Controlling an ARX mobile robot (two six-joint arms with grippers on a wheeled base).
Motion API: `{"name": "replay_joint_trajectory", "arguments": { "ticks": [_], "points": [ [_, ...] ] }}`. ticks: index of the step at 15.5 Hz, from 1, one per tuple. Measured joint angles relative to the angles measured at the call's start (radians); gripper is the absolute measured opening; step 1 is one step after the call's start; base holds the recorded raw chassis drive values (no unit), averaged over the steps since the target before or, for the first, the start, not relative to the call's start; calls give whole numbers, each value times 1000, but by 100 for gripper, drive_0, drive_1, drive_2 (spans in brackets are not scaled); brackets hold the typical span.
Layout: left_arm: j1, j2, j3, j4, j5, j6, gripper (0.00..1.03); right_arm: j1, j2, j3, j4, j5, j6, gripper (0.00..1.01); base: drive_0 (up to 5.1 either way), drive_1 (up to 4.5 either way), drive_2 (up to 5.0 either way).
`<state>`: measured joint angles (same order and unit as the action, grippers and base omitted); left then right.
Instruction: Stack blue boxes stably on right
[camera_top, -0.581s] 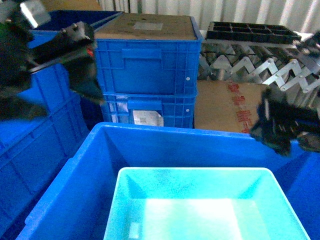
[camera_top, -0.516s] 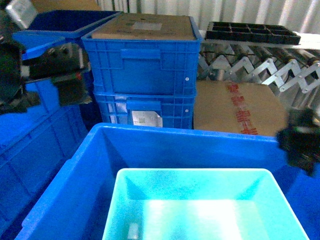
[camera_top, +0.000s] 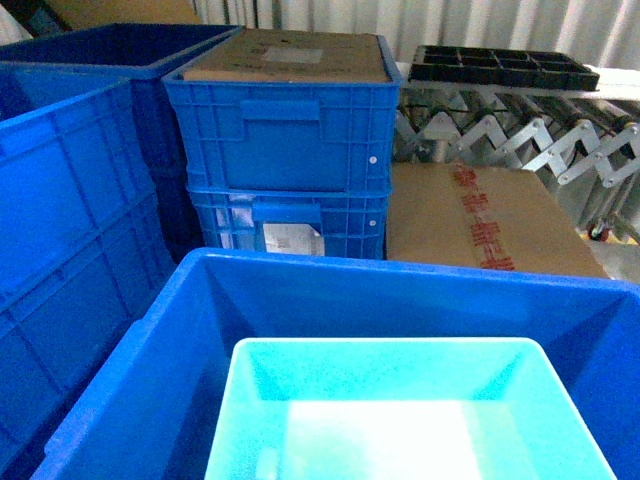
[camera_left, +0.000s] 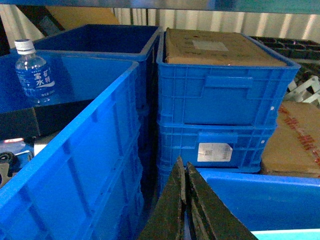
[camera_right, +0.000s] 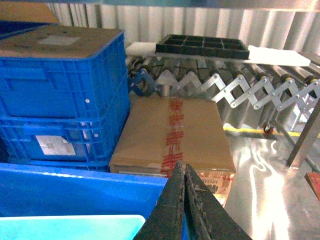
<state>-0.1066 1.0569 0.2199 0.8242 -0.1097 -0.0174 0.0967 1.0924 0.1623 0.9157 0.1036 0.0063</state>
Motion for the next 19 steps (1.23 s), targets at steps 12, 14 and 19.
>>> {"name": "replay_joint_trajectory", "arguments": {
  "ticks": [12,14,19],
  "points": [
    [106,-396,-204,-201,109,0,2,-101,-480,-148,-317,-101,0,2,0,0,0],
    [106,-506,-204,-279,109,0,2,-101,-568,-148,-402,-101,0,2,0,0,0],
    [106,-706,-204,-472,109,0,2,-101,-763,-149,-586,-101,0,2,0,0,0]
  ]
}}
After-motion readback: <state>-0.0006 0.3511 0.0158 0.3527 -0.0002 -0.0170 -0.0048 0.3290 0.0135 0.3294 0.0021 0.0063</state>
